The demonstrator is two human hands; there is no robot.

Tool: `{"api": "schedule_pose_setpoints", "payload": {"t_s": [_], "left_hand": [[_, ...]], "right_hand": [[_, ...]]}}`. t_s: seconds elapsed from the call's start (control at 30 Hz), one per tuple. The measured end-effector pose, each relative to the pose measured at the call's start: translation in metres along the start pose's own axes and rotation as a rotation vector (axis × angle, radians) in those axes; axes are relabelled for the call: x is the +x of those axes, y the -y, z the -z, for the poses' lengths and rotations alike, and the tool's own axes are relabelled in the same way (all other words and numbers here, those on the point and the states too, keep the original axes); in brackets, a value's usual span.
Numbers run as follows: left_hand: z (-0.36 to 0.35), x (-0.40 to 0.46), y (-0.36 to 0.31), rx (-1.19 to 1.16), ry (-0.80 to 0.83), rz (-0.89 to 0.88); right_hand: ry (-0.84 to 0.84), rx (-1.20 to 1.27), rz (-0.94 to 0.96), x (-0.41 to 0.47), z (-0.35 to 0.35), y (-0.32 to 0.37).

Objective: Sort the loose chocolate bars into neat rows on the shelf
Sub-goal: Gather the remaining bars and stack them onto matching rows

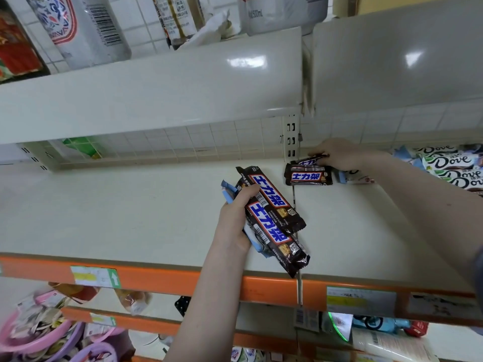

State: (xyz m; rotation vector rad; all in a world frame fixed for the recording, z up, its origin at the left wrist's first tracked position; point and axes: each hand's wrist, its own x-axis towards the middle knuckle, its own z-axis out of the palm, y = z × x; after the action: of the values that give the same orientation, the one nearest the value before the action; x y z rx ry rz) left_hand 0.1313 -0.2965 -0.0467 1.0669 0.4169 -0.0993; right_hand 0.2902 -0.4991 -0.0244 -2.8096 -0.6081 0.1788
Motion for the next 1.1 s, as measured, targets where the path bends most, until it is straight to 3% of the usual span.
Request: {"api": "schedule_pose_setpoints", "payload": {"t_s": [0.27, 0.5, 0.87, 1.1], "left_hand": [[-0.001, 0.001, 0.001, -0.007, -0.021, 0.001], [-0.002, -0.001, 0.001, 0.001, -0.039, -0.004], [-0.001, 0.000, 0.002, -0.002, -0.037, -0.008], [-0.001, 0.002, 0.003, -0.005, -0.027, 0.001]], "right_hand": [[-0.065, 0.061, -0.002, 0.000, 0.001, -0.002], [-0.252, 0.081, -0.044, 0.002, -0.003, 0.005], [-0.286, 0.156, -0.030, -0.004, -0.004, 0.004], [-0.229, 0.041, 0.032, -0.018, -0.002, 0.001]]}}
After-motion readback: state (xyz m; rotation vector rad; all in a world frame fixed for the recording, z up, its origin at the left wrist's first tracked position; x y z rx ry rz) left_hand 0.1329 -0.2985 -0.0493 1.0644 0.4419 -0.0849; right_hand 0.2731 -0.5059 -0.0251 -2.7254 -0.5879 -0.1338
